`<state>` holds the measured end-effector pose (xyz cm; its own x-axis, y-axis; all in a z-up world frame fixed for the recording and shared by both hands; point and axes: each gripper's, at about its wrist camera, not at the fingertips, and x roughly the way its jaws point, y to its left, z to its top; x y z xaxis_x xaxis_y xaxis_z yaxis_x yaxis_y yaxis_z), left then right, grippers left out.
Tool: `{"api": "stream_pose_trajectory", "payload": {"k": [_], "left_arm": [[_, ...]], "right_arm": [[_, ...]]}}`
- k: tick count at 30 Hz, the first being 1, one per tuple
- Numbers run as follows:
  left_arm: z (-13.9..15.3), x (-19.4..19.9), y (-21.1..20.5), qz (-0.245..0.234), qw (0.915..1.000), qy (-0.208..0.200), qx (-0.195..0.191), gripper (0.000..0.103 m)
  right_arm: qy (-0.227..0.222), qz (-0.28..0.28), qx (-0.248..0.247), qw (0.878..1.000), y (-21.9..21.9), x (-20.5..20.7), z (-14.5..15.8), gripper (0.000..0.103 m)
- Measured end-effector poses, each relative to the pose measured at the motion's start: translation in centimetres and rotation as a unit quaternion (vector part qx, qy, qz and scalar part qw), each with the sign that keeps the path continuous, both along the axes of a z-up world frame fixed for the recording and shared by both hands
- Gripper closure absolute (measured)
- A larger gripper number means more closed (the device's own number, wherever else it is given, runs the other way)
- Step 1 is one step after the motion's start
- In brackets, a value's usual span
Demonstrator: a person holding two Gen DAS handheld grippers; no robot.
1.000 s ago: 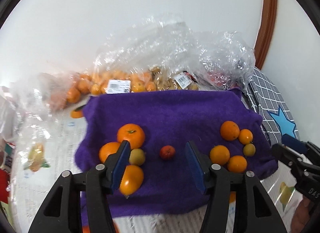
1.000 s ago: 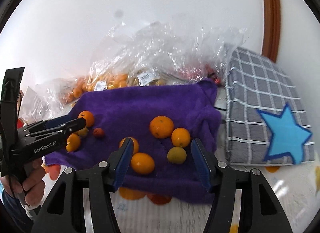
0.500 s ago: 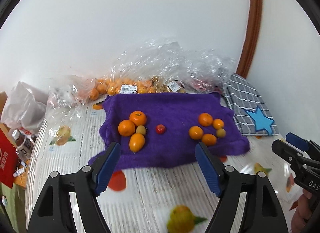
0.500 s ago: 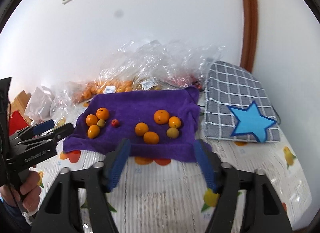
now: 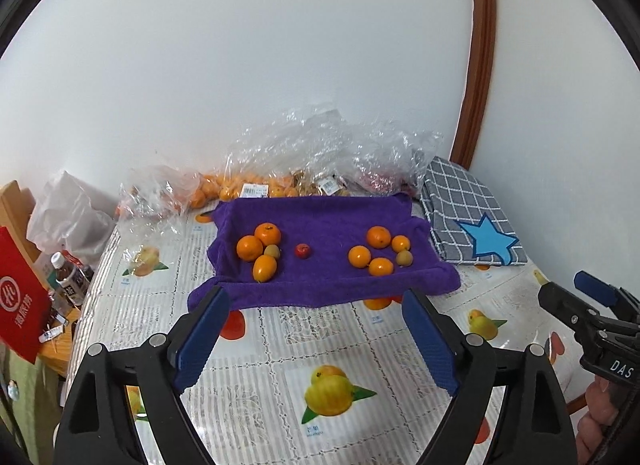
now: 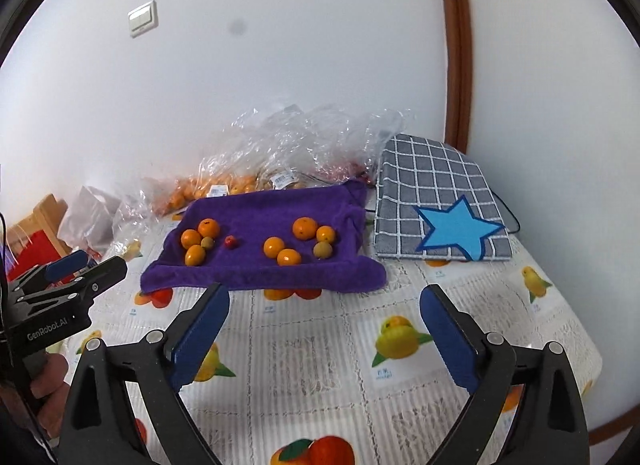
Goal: Organize fruits
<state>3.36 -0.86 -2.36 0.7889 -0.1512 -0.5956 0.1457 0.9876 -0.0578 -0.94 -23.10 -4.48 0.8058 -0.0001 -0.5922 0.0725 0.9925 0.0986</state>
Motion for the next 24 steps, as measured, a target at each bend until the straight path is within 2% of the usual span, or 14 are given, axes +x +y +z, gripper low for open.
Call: {"api": "stream_pose_trajectory", "payload": {"k": [13,24], "left_arm": [[1.3,-2.3,-0.8,0.007,0.9997,-0.020,0.016,0.015],[1.6,-3.2,-0.7,0.010,0.9995,-0.022,0.018,0.014]], "right_arm": [[-0.006,-0.011,0.003,1.000,-0.4,-2.7,0.4,0.008],[-0.007,-0.012,0.006,1.000,-0.4,-3.5,0.4,0.008]]}}
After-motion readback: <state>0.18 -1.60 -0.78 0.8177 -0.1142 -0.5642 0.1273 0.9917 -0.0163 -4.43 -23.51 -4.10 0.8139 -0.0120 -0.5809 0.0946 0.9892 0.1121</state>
